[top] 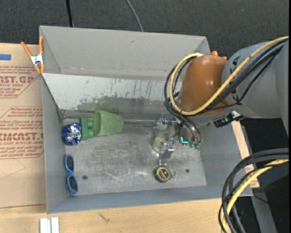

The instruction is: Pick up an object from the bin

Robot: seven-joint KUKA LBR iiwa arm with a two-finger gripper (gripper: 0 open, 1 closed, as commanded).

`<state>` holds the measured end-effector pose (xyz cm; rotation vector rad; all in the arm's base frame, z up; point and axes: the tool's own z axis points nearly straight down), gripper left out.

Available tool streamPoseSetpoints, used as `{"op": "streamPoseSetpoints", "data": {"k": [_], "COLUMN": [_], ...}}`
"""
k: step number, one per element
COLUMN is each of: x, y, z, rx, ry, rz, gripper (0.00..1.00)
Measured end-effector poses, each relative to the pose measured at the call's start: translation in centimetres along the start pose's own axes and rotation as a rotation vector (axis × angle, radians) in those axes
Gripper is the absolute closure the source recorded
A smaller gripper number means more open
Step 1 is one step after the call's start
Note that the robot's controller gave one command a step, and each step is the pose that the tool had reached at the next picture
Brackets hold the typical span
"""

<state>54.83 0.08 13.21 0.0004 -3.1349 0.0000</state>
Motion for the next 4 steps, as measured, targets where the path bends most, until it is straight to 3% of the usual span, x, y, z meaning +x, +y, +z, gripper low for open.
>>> {"op": "streamPoseSetpoints", "data": {"k": [1,2,3,4], "x": [7.0,5.9,6.0,2.7], "y": [-3.7,-1.4,-1.4,-2.0], "z": [4.6,5.2,5.2,-8.3], "rx": [0.0,-0.001,-0.001,0.003], "ry": [-0.007,-0.007,-0.005,-0.013], "rz": [0.074,-0.123,-0.122,-0.608], "gripper": [0.0,0.0,1.0,1.0]}}
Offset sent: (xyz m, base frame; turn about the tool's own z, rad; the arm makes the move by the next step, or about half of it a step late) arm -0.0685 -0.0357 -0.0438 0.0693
